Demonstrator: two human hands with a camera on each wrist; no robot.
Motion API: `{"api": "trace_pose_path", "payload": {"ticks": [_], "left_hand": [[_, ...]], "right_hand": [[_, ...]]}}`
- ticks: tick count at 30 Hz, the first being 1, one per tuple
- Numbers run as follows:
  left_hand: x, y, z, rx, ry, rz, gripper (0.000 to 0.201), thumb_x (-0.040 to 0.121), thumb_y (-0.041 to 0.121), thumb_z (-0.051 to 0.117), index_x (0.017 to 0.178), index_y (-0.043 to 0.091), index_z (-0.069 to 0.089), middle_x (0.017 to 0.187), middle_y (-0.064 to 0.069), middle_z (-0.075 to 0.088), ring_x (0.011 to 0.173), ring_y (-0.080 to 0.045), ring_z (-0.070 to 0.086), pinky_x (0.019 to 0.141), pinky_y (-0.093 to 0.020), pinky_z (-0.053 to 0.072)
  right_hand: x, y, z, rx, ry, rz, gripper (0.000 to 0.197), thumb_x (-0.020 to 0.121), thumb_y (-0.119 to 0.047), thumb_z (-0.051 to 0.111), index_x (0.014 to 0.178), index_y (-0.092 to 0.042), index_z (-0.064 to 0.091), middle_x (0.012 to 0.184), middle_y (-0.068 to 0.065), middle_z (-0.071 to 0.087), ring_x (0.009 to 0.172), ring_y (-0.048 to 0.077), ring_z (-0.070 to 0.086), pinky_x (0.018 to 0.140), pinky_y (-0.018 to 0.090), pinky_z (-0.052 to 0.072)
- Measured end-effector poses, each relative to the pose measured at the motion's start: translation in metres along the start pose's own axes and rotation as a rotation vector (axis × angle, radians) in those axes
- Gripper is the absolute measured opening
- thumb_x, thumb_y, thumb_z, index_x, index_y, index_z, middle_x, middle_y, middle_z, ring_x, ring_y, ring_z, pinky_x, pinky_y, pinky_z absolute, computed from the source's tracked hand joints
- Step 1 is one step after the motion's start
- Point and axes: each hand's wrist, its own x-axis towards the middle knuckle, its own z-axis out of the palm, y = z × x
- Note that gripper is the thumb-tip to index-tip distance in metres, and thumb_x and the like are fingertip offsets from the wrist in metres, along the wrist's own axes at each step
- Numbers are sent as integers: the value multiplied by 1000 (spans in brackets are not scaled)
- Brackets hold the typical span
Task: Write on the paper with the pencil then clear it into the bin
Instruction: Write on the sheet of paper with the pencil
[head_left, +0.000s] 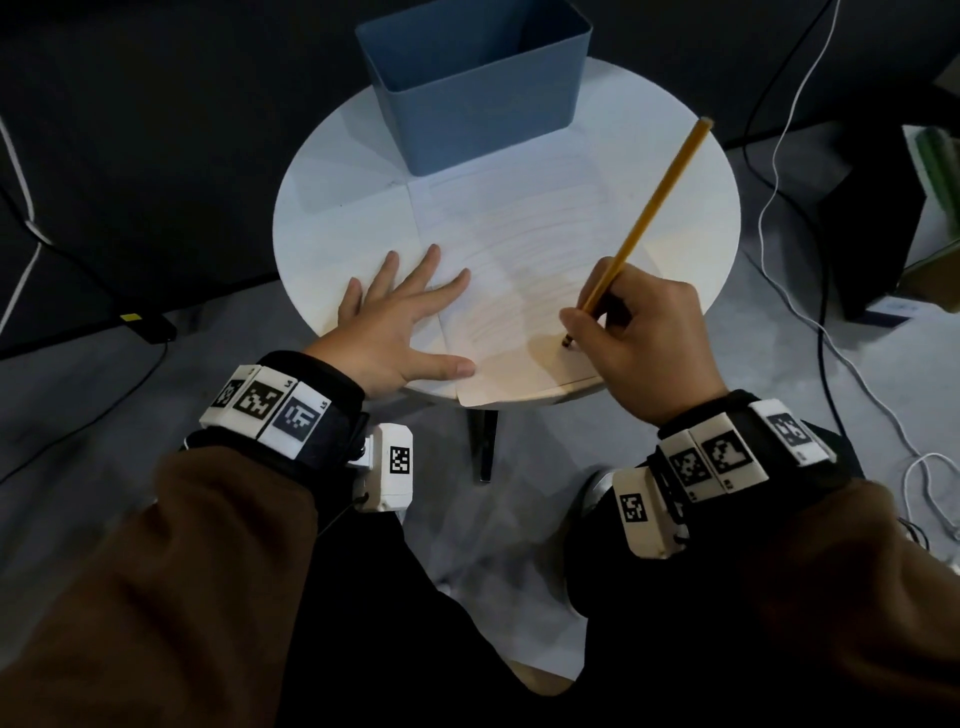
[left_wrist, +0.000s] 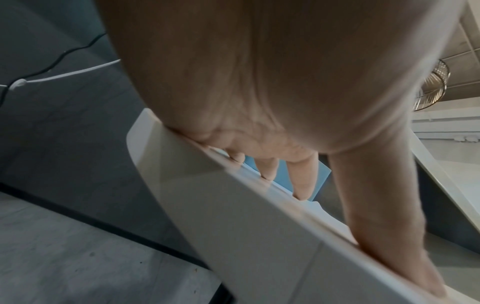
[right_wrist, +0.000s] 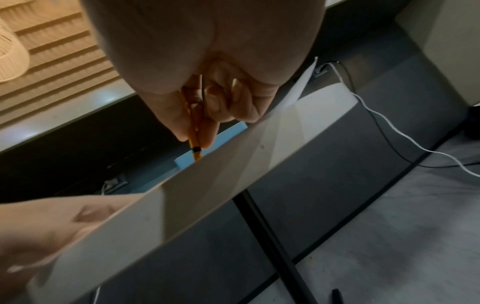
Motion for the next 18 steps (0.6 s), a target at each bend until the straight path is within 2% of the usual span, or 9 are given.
{"api": "trace_pose_path", "payload": {"ticks": [3, 6, 9, 12, 15, 18], "left_hand": [[1, -1, 0, 8, -2, -2, 93, 79, 62, 70, 152, 56, 12, 162, 27, -14, 148, -7, -25, 121, -45, -17], [1, -1, 0, 3, -2, -1, 93, 79, 61, 70, 152, 56, 13, 161, 27, -14, 148, -7, -26, 121, -45, -17], [0, 0, -1, 6, -2, -3, 93, 80, 59, 71, 152, 55, 13, 162, 26, -14, 148, -8, -25, 121, -45, -17], [0, 1, -2, -5, -13, -13, 91, 82, 56, 71, 153, 54, 13, 162, 25, -13, 148, -6, -25, 121, -45, -17], [0, 2, -1, -21, -5, -31, 77, 90, 56, 61, 152, 54, 15, 162, 26, -12, 148, -5, -25, 121, -43, -17], [1, 7, 2, -97, 75, -40, 62, 97, 56, 50, 151, 54, 20, 163, 26, -7, 149, -4, -20, 121, -43, -17]], "right_hand": [[-3, -6, 9, 33, -79, -37, 18, 90, -14, 73, 78, -12, 60, 63, -13, 62, 55, 10, 54, 57, 15, 38], [-2, -2, 8, 3, -87, -28, 17, 89, -13, 73, 79, -12, 59, 62, -17, 59, 57, 6, 55, 58, 14, 35], [-1, 6, -2, -30, -39, 29, 19, 89, -13, 72, 77, -14, 58, 62, -15, 60, 57, 6, 56, 58, 15, 38], [1, 15, -13, 16, 75, 102, 17, 89, -14, 72, 78, -13, 60, 65, -10, 61, 58, 10, 57, 58, 16, 43], [3, 19, -18, -9, 116, 141, 15, 89, -16, 72, 79, -13, 62, 67, -11, 61, 61, 7, 59, 58, 13, 44], [2, 20, -15, -25, 94, 180, 15, 90, -18, 72, 80, -15, 62, 69, -12, 65, 64, 4, 64, 62, 20, 52]]}}
